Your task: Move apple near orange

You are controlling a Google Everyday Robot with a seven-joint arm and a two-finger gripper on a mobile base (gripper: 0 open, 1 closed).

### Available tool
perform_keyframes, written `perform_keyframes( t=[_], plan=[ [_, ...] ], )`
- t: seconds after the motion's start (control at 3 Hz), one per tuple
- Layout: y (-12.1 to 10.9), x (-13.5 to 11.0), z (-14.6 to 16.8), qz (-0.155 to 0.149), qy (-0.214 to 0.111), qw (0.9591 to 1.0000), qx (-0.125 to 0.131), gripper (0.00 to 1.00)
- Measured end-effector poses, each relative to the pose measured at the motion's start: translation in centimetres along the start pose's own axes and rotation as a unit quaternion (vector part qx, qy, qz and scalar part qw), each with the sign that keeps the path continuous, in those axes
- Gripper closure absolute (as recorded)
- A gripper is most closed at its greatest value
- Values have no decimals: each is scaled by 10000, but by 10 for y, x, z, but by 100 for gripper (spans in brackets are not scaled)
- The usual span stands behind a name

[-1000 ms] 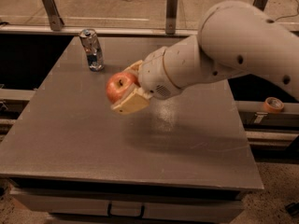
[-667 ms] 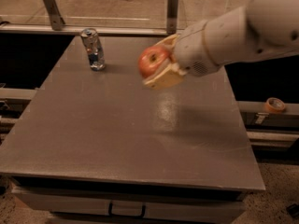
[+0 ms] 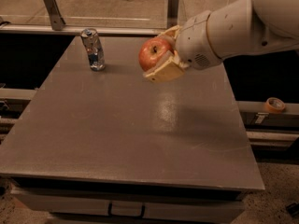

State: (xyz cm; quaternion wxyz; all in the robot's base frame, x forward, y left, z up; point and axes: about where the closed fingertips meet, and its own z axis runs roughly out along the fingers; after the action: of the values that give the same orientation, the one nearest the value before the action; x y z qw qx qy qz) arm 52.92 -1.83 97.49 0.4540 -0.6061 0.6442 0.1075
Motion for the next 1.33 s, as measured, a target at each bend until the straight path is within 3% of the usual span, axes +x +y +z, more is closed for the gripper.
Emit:
perform_keyframes(
  t=[0.33,0.67,1.0,1.33],
  plan=[
    [-22,15,-5,-83,196,9996,182,100],
    [-76,57,-21,66,399,9976,564,100],
    [-121,105,-30,454,346,9954,767,100],
    [-146,153,-17,982,209,9917,797,100]
  ],
)
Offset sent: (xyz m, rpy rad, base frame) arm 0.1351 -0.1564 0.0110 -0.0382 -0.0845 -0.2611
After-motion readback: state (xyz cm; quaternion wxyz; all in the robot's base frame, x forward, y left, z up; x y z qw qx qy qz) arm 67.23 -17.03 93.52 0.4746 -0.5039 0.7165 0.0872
